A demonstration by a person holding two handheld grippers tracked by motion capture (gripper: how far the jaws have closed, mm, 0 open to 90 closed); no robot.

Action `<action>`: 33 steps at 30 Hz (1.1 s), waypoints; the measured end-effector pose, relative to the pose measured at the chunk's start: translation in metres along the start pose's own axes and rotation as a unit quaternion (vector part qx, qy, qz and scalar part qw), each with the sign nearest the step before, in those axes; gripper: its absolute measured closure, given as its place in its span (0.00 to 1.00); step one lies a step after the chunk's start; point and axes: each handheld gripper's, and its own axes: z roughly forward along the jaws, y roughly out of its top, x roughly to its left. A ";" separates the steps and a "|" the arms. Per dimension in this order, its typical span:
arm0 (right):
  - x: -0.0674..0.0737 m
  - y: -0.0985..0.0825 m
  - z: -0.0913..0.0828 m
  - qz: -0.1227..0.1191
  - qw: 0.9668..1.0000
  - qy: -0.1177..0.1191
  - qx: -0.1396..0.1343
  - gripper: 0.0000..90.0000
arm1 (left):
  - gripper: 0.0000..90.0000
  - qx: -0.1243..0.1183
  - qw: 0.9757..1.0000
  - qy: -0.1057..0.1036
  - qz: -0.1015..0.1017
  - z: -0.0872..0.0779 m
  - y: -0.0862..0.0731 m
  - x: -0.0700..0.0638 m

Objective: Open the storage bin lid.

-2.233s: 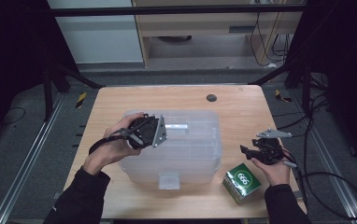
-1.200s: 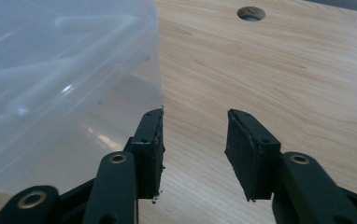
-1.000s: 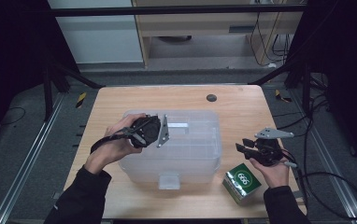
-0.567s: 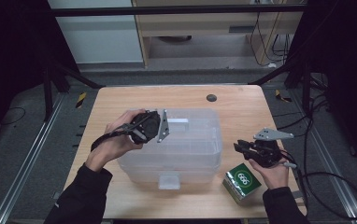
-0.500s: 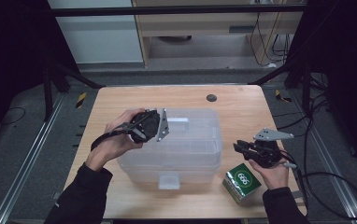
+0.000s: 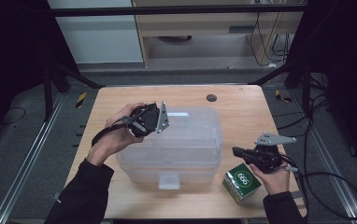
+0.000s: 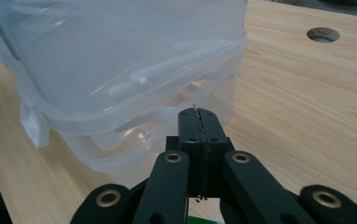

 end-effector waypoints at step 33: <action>0.038 -0.010 0.018 -0.001 0.998 0.050 -0.028 1.00 | 0.75 -0.005 0.999 0.001 -0.035 0.007 0.001 0.016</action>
